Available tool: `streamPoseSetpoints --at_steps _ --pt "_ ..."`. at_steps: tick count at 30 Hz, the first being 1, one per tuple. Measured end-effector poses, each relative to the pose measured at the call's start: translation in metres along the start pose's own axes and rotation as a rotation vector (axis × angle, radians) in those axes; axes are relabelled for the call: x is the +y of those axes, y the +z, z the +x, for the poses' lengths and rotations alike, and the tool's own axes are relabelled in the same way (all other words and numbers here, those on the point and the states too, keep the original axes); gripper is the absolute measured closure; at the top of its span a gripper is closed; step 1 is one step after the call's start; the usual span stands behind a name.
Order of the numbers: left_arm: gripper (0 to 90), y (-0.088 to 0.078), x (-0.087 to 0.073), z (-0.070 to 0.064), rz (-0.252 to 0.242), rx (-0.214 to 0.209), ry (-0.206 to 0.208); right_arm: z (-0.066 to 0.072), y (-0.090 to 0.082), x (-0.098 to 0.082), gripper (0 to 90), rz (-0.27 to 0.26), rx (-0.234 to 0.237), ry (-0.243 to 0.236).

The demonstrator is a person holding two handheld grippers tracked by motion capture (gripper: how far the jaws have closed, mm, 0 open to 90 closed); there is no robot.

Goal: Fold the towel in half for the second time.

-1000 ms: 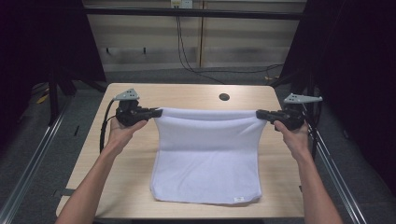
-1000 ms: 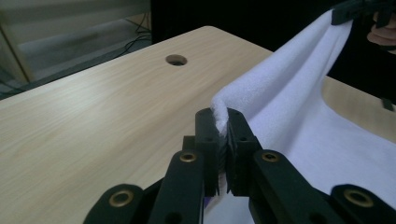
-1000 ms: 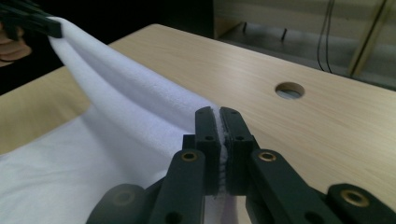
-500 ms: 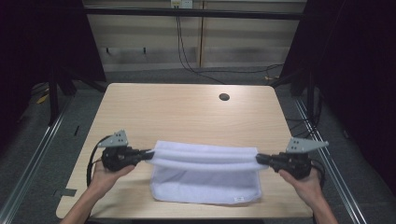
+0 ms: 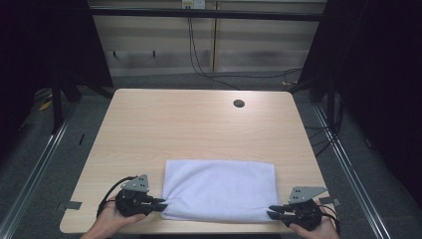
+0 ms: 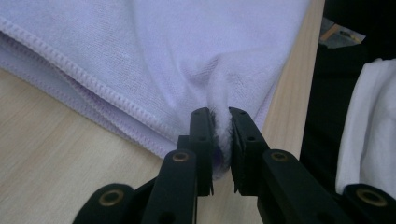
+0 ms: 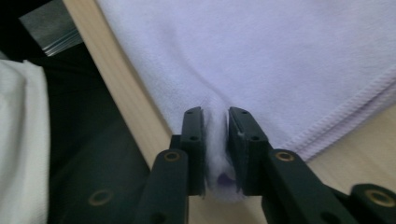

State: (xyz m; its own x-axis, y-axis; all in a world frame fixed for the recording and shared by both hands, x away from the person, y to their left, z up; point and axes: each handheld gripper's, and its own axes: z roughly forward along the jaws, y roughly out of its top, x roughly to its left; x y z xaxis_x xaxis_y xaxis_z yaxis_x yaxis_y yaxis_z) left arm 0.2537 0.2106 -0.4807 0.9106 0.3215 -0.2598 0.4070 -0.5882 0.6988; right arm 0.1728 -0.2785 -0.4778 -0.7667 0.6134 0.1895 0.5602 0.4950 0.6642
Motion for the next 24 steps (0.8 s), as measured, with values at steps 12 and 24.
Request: streamPoseSetpoints --at_steps 12,24 --pt "48.1 -0.031 -0.005 0.013 -0.234 0.116 -0.094 -0.018 -0.032 -0.005 52.0 -0.329 -0.19 0.175" --pt "36.5 -0.042 -0.016 0.054 -0.299 0.228 -0.308 -0.047 -0.032 -0.01 38.1 -0.373 -0.269 0.277"
